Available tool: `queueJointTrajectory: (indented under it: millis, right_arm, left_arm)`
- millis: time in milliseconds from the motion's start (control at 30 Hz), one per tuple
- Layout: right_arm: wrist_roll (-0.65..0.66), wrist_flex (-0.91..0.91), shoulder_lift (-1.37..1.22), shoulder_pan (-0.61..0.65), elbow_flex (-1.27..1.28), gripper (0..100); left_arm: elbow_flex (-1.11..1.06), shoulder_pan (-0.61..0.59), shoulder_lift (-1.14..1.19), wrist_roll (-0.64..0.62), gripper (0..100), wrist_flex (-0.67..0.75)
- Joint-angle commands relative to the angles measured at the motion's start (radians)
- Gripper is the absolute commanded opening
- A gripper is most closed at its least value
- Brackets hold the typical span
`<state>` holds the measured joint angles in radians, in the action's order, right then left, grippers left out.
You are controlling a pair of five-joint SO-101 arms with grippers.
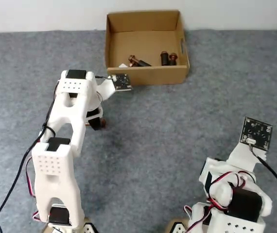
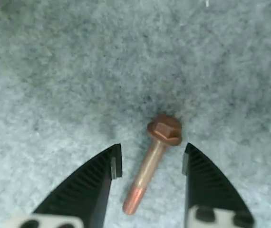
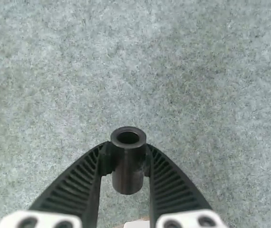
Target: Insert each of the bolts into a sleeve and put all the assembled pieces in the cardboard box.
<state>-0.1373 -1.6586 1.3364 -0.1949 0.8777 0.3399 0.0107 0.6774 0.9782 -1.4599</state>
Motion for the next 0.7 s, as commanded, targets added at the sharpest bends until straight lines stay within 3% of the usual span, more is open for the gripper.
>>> queueJointTrajectory:
  millis: [0, 167, 367, 500, 667]
  right_arm:
    - [0.009, 0.022, -0.008, -0.012, -0.008, 0.9]
    - [0.009, 0.022, -0.008, -0.012, -0.008, 0.9]
    - [0.009, 0.022, -0.008, -0.012, -0.008, 0.9]
    - [0.009, 0.022, -0.008, -0.012, -0.008, 0.9]
    - [0.009, 0.022, -0.008, -0.012, -0.008, 0.9]
  left_arm:
    - [0.058, 0.005, 0.034, 0.012, 21, -0.002]
    - [0.12, 0.008, 0.104, 0.011, 20, -0.02]
    - [0.24, 0.026, 0.164, 0.012, 1, -0.172]
    - [0.28, 0.034, 0.181, -0.002, 1, -0.276]
    - [0.277, 0.04, 0.13, -0.279, 0, -0.295]
